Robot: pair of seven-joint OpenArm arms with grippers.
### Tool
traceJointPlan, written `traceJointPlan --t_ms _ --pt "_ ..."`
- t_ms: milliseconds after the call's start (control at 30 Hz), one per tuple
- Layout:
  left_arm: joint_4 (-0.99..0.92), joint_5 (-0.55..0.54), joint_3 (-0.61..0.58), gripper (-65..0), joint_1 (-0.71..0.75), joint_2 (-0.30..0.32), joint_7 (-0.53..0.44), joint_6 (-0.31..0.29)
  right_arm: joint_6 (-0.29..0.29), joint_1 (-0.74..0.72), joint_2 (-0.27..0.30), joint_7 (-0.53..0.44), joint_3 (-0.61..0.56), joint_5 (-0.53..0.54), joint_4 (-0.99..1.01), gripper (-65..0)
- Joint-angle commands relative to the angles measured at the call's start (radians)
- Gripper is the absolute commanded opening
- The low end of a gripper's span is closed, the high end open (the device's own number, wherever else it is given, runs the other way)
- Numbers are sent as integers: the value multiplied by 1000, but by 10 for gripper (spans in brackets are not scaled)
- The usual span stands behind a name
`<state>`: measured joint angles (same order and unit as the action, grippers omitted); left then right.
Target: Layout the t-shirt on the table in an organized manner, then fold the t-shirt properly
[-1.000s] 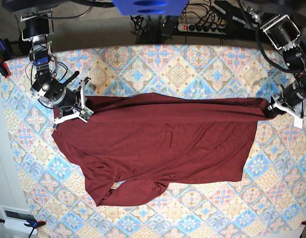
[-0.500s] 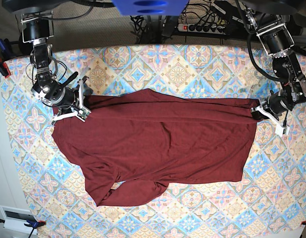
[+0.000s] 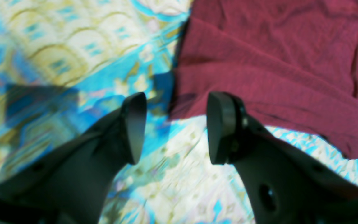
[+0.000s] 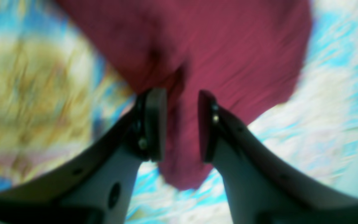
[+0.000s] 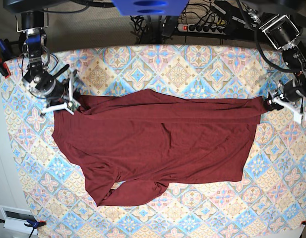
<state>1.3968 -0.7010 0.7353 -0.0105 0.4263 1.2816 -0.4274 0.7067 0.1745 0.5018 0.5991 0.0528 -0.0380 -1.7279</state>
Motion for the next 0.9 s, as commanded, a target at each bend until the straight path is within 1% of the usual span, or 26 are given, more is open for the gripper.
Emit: traceJointPlan --t_ms 0,167,300,400,467,600,700,867 --pt "17 -30 5 -345 -9 35 -6 -3 -9 -17 21 -29 17 16 -5 -483" --pt "17 -59 7 -345 13 41 -1 -3 -9 -20 28 -34 26 16 87 -483" --pt "17 -59 7 -345 13 39 -1 -3 -9 -20 28 -75 20 16 159 -483" --pt "17 -59 7 -345 13 38 -1 -3 -9 -22 28 -83 19 16 220 -486" --pt "17 -59 7 -345 13 38 -1 -3 -9 -23 28 -84 20 16 240 -516" --pt "17 -59 7 -345 11 36 -1 -3 -9 -69 25 -84 26 16 242 -649" --pt "17 -59 5 -345 11 36 -1 -3 -9 -72 25 -84 28 16 233 -640" --pt "17 -58 3 -345 11 36 -1 -3 -9 -74 27 -84 58 16 231 -646"
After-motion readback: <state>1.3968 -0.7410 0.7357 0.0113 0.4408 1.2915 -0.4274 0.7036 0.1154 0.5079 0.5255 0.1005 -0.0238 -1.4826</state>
